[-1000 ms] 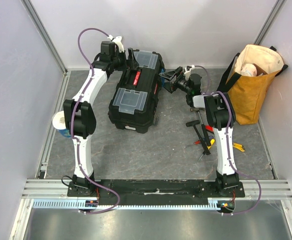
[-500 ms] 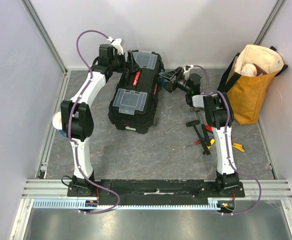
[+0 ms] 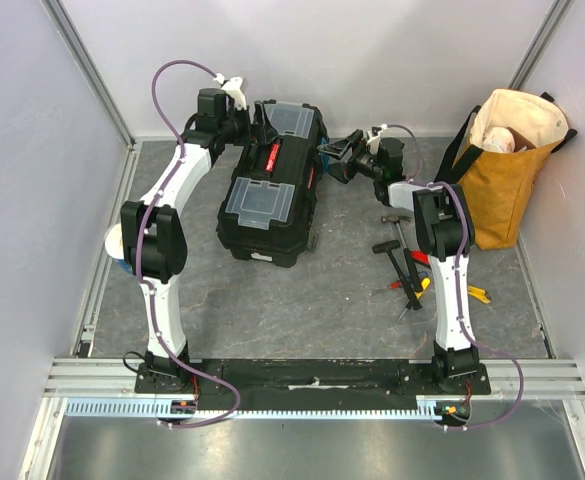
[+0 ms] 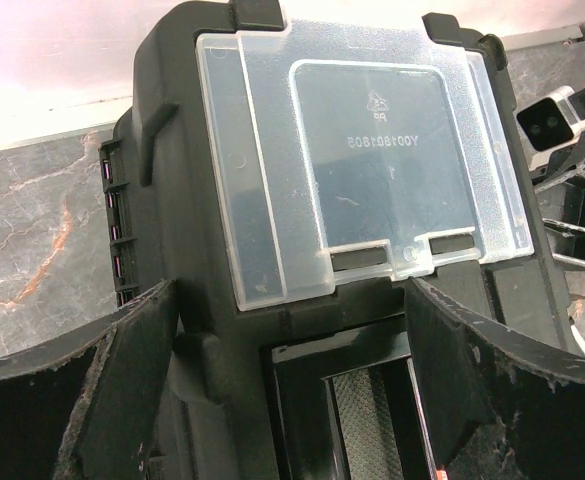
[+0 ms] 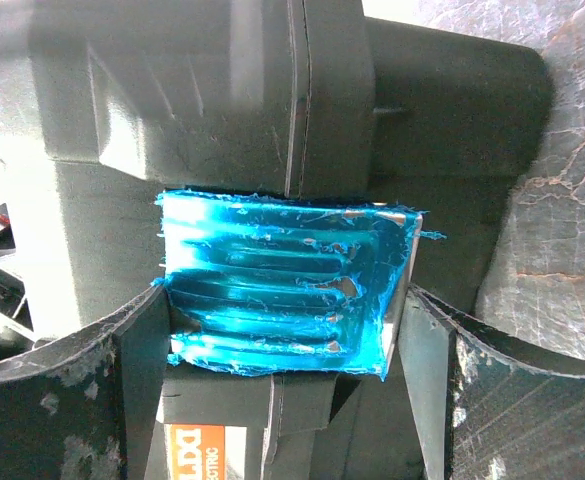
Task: Pack the tool kit
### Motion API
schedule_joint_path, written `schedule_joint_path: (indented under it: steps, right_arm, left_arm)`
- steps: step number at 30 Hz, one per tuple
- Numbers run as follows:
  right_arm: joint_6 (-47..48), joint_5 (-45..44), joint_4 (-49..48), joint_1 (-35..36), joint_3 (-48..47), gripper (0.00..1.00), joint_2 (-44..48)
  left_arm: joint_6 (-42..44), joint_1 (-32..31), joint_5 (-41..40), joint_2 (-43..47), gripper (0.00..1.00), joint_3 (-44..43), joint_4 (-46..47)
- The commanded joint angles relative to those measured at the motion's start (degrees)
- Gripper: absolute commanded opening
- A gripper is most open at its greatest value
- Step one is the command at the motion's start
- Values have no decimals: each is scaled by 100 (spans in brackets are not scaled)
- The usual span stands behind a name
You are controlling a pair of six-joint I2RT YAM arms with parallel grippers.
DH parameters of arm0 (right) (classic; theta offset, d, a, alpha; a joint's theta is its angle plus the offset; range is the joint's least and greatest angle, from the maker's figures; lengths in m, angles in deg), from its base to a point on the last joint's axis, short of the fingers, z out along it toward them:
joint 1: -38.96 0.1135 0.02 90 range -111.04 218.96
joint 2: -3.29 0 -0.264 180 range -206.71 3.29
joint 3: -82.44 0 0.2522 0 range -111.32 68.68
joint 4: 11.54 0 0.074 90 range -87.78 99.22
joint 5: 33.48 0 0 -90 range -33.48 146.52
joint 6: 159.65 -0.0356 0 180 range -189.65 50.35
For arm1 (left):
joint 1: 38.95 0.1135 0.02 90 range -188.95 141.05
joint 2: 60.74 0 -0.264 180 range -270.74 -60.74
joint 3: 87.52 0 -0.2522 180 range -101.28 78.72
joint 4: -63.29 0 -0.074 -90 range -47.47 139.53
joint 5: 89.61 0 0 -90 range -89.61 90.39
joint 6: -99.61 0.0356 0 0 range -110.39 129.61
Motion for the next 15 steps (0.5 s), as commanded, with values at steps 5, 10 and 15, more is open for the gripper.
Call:
schedule_joint_path:
  steps: [5,10,15]
  right_arm:
    - [1459,-1013,1167,475,-411,19,632]
    - [1126,-759,773,458,-456,48,422]
    - [510,-346,-508,361,-17,98,123]
  left_arm:
    - [610,-698,321,-944,68,572,-2809]
    - [584,-689,391,-962,68,519,-2853]
    - [487,-671,374,-944,76,308,-2967]
